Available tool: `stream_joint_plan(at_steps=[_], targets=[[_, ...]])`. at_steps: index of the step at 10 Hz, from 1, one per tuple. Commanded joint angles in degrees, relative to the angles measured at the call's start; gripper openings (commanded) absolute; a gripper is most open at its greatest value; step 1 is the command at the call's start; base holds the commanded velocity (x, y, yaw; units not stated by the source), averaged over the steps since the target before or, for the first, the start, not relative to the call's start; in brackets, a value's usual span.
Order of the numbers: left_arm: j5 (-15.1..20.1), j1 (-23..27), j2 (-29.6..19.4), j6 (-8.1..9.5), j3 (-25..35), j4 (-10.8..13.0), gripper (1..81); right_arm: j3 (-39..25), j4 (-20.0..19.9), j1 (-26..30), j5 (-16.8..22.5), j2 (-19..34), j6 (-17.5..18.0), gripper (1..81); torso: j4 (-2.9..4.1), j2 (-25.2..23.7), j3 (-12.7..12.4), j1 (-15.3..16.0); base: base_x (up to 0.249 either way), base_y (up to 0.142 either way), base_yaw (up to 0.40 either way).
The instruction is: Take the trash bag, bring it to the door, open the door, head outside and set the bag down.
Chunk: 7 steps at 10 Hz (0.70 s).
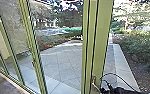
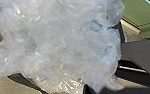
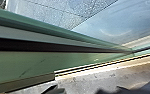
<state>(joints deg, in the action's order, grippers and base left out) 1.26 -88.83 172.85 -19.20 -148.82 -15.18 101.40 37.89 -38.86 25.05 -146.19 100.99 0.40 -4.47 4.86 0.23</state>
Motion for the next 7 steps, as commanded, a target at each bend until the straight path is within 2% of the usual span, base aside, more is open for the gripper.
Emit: stream_joint_plan(at_steps=[1,3,4,7], targets=[[3.84,2.12,0.22,0.22,0.29,-0.38,1.0,1.68,-1.24,-0.39,9.31,-5.45,-2.02,81.1,0.0,0.0,0.0,0.0,0.0,0.0,0.0],[3.84,1.86,-0.13,0.22,0.29,-0.38,1.0,2.47,-1.15,0.05,9.23,-5.46,-1.93,81.1,-0.02,-0.02,-0.02,-0.05,0.0,0.0,0.0],[3.84,1.69,-0.13,0.22,0.29,-0.38,1.0,3.09,-1.23,0.49,8.96,-5.37,-1.85,81.1,-0.02,-0.04,2.73,-0.07,0.0,0.0,0.0],[3.84,1.16,-0.4,0.22,0.29,-0.81,1.0,3.53,-1.33,1.63,6.42,-3.79,-1.59,81.1,-0.05,-0.13,7.57,-0.2,0.0,0.0,0.0]])
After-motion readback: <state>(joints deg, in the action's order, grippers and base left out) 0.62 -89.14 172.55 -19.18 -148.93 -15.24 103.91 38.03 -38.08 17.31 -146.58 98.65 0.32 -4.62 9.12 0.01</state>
